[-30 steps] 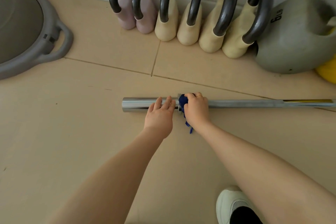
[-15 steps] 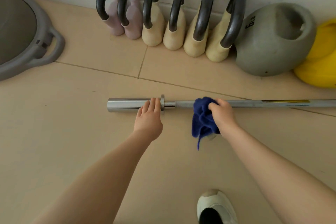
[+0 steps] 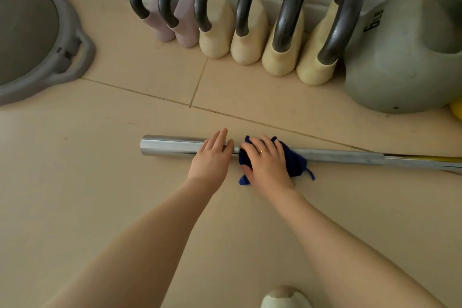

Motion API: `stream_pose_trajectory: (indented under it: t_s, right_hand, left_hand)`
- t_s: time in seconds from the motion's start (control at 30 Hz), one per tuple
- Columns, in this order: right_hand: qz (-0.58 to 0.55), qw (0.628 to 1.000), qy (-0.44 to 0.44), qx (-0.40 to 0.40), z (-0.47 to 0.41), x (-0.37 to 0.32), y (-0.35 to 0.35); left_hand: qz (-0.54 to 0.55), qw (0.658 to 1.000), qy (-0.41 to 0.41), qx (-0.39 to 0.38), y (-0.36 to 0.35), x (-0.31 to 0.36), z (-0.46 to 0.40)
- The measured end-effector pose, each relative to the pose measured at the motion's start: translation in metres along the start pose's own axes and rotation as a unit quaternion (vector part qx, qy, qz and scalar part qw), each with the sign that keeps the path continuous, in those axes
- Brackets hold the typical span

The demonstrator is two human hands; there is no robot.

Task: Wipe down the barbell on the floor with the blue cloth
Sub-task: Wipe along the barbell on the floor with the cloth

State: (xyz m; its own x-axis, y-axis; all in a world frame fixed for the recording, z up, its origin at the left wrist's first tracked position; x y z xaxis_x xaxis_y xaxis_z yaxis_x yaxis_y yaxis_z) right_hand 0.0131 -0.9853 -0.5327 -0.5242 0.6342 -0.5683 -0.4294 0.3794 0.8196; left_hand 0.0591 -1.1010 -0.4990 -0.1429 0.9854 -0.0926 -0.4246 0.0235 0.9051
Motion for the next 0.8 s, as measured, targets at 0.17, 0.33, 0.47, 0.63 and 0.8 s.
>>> stream_pose_trajectory:
  t_s: [0.17,0.33,0.47,0.63,0.8]
  right_hand:
    - [0.105,0.994,0.029,-0.006,-0.018,0.001,0.000]
    - [-0.042,0.952,-0.200,-0.228,-0.066,0.006,0.014]
    - [-0.083,0.954,-0.190,-0.219,-0.070,0.011,0.011]
    - [0.179,0.976,0.124,0.011,0.003,0.017,-0.006]
    - [0.213,0.949,0.215,0.091,-0.007,0.031,-0.011]
  left_hand:
    - [0.017,1.000,0.001,0.025,-0.004,-0.002,0.001]
    - [0.026,0.999,0.000,0.027,-0.002,0.000,0.003]
    - [0.031,0.999,0.001,0.023,-0.002,0.001,0.005]
    - [0.030,0.999,-0.001,0.018,-0.005,-0.002,0.002]
    - [0.025,0.999,0.004,0.023,-0.007,-0.002,0.004]
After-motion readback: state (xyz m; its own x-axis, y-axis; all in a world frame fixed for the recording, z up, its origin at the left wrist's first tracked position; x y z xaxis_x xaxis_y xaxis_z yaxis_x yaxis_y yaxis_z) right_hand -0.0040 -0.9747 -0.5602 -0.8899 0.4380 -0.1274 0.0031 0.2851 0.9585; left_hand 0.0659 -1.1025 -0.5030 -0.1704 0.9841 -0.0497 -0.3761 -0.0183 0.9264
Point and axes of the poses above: each hand's wrist, its own z-axis away from the middle knuckle, its own y-axis out of the back of the hand, x = y × z, the point moved 3 cm from there along -z, towards the middle knuckle, and after that the axes turned 14 degrees about -z, right-handed, at the moved point
